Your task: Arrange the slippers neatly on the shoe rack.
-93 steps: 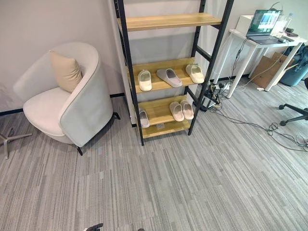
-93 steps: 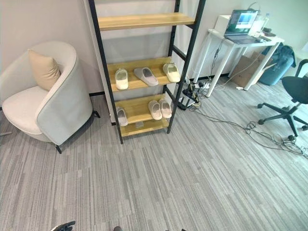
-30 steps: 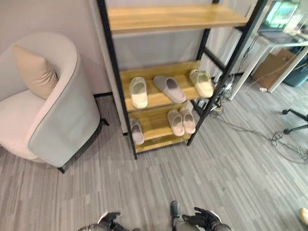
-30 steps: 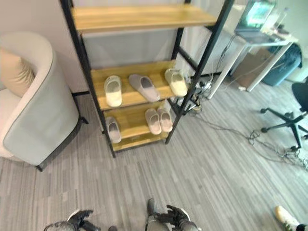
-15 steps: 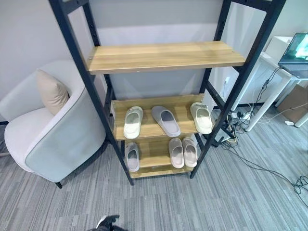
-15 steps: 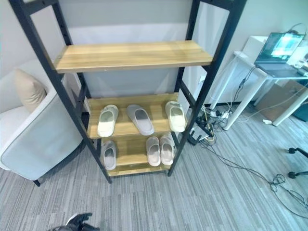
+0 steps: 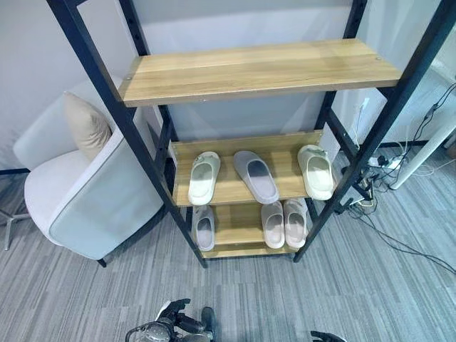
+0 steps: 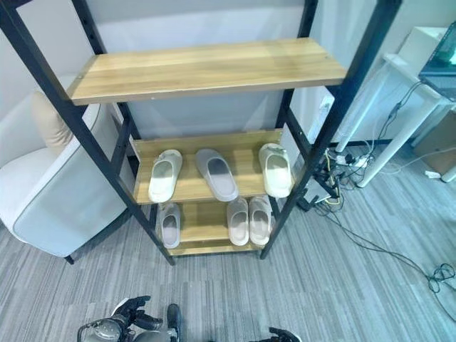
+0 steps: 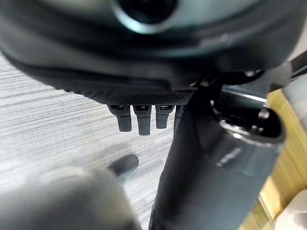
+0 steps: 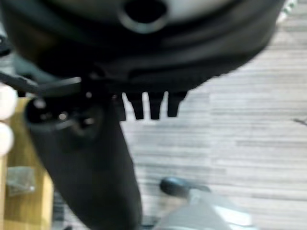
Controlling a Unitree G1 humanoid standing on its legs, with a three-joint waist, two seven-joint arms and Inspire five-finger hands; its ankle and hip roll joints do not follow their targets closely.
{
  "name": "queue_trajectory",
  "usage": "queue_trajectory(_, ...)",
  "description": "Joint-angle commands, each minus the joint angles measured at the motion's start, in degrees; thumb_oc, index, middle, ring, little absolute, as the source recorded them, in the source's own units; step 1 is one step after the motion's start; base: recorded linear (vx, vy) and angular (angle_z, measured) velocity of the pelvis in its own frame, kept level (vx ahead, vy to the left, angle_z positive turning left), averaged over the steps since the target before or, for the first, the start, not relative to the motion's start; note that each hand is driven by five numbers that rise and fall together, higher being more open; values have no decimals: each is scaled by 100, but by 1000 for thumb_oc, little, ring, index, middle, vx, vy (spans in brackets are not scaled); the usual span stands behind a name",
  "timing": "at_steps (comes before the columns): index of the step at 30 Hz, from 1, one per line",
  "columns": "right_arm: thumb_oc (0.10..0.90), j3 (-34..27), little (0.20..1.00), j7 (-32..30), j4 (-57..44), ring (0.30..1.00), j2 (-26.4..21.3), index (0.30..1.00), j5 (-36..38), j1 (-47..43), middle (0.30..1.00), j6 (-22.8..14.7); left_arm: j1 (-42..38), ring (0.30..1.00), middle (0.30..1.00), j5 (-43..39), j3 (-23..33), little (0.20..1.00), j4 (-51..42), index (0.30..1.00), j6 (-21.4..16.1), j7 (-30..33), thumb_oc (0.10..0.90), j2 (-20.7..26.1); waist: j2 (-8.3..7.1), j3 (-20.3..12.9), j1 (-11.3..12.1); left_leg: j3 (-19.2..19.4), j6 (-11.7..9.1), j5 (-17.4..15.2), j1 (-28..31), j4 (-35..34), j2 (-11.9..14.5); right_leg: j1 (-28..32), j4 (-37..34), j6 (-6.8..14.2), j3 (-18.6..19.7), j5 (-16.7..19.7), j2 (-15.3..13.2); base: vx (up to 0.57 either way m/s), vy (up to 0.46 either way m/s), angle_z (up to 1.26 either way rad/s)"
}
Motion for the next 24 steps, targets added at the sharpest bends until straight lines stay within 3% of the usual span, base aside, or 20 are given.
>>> queue_trajectory(1, 800, -45, 900, -20, -258, 900, 78, 900, -140, 210, 900, -132, 383, 900, 900, 200, -153, 900, 235, 900, 82, 97, 800, 176, -149, -294, 145, 76, 17, -321, -164, 521, -80, -218, 505, 628, 314, -497, -407, 197, 115, -2)
queue_trajectory(5, 800, 25, 900, 30, -253, 900, 240, 900, -328, 231, 900, -71, 296, 900, 900, 101, -144, 900, 42, 900, 55, 96, 800, 177, -277, -414, 196, 25, 192, -588, -71, 565, -188, -314, 940, 767, 327, -552, -519, 180, 134, 1)
queue_trajectory(6, 800, 36, 900, 32, -283, 900, 260, 900, -369, 221, 900, -77, 252, 900, 900, 100, -166, 900, -4, 900, 45, 104, 800, 186, -291, -412, 196, 38, 227, -646, -25, 549, -199, -438, 1228, 868, 300, -515, -533, 73, 114, 10)
queue_trajectory(9, 800, 106, 900, 36, -464, 900, 274, 900, -452, 27, 900, -95, 55, 900, 900, 175, -299, 900, -136, 900, 30, 173, 800, 252, -269, -192, 91, 32, 339, -755, 68, 562, -144, -1214, 2542, 1438, 219, 50, -671, 3, 110, -3)
queue_trajectory(11, 800, 135, 900, 9, -578, 900, 278, 900, -493, -51, 900, -115, -15, 900, 900, 199, -361, 900, -165, 900, 31, 197, 800, 267, -209, -138, 52, 15, 374, -825, 217, 535, -111, -1509, 2923, 1504, -23, 151, -863, 89, 80, -2)
queue_trajectory(12, 800, 138, 900, -41, -635, 900, 275, 900, -542, -47, 900, -136, -57, 900, 900, 245, -376, 900, -148, 900, 35, 213, 800, 286, -187, -127, 39, -34, 368, -911, 363, 464, -109, -1548, 2679, 1424, -286, 109, -1147, 127, 23, 5)
queue_trajectory(15, 800, 111, 900, -71, -643, 900, 271, 900, -535, -53, 900, -138, -73, 900, 900, 263, -375, 900, -120, 900, 33, 206, 800, 288, -161, -118, 13, -86, 342, -963, 413, 438, -76, -1540, 2446, 1332, -425, 47, -1300, 113, -41, 22)
queue_trajectory(16, 800, -19, 900, -69, -714, 900, 309, 900, -295, -80, 900, -153, -57, 900, 900, 291, -386, 900, -63, 900, 20, 205, 800, 272, -104, -129, -48, -127, 292, -1030, 475, 422, -15, -1666, 2133, 1253, -489, 120, -1550, 93, -32, 27)
queue_trajectory(17, 800, -19, 900, -69, -716, 900, 307, 900, -293, -78, 900, -152, -57, 900, 900, 292, -386, 900, -61, 900, 18, 206, 800, 270, -102, -124, -50, -130, 291, -1037, 482, 425, -13, -1656, 2132, 1253, -493, 116, -1549, 128, -31, 20)
queue_trajectory(20, 800, -262, 900, -93, -726, 900, 329, 900, 36, -24, 900, -210, 61, 900, 900, 150, -200, 900, 127, 900, 27, 226, 800, 248, -115, -126, -145, -137, 226, -1135, 609, 464, -10, -1697, 1732, 1295, -346, 353, -1728, 123, -76, 8)
queue_trajectory(21, 800, -475, 900, 57, -628, 900, 75, 900, 195, -210, 900, -30, 107, 900, 900, -52, -2, 900, 308, 900, 72, 204, 800, 352, -198, -183, -150, -188, 180, -1177, 661, 497, -32, -1687, 1578, 1373, -227, 512, -1798, 77, -138, 2)
queue_trajectory(24, 800, -521, 900, 128, -783, 900, 83, 900, 243, 457, 900, -275, 206, 900, 900, -27, 182, 900, 313, 900, -7, 171, 800, 493, -304, -171, -302, -194, 155, -1196, 676, 524, -56, -1738, 1505, 1470, 251, 661, -1675, 18, -145, 28)
